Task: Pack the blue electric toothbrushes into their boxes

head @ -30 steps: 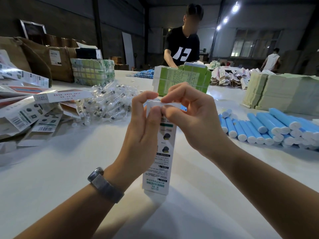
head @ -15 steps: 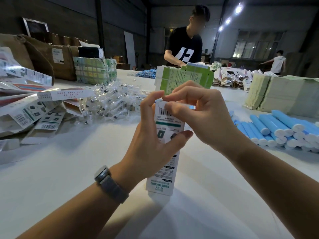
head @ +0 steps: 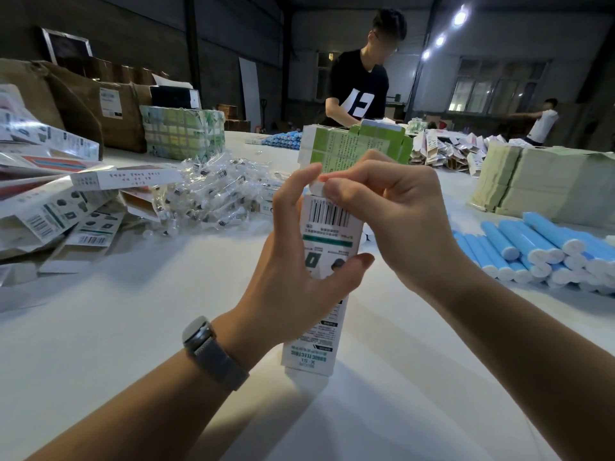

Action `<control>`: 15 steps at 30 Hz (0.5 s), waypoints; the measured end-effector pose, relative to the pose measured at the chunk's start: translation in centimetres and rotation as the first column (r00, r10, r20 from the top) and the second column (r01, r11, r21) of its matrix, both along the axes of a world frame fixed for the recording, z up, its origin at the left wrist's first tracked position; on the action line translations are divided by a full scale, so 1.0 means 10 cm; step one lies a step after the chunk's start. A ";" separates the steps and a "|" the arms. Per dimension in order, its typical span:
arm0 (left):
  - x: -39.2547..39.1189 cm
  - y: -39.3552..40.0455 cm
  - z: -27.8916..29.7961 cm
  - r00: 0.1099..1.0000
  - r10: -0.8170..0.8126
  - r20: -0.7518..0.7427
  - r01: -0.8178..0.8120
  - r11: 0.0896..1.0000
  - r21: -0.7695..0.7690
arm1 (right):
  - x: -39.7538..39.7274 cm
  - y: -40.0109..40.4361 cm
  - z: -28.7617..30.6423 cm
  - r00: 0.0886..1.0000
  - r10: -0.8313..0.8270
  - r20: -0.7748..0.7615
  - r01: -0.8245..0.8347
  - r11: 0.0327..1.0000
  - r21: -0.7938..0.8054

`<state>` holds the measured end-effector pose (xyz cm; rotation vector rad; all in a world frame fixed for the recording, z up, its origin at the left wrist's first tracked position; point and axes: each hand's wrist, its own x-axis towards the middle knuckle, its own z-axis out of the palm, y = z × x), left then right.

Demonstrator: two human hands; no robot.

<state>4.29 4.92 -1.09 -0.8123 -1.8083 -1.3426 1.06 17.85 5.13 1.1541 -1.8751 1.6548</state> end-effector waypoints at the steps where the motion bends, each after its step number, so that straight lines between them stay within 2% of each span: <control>1: 0.00 0.00 0.00 1.000 -0.002 -0.023 0.002 1.000 0.002 | -0.01 0.01 0.00 1.000 0.021 0.013 -0.021 1.000 0.010; 5: -0.03 0.01 0.00 0.999 -0.008 -0.054 0.009 0.999 0.032 | -0.03 0.04 0.00 0.997 0.069 0.016 -0.070 0.997 0.043; 8: -0.04 0.01 -0.01 0.999 -0.014 -0.040 0.017 0.998 0.056 | -0.03 0.02 -0.08 0.994 0.107 0.021 -0.107 0.994 -0.001; 15: -0.04 0.00 -0.03 1.000 -0.030 -0.007 0.030 0.994 0.103 | -0.02 -0.03 -0.22 0.998 0.038 -0.053 -0.044 0.992 -0.117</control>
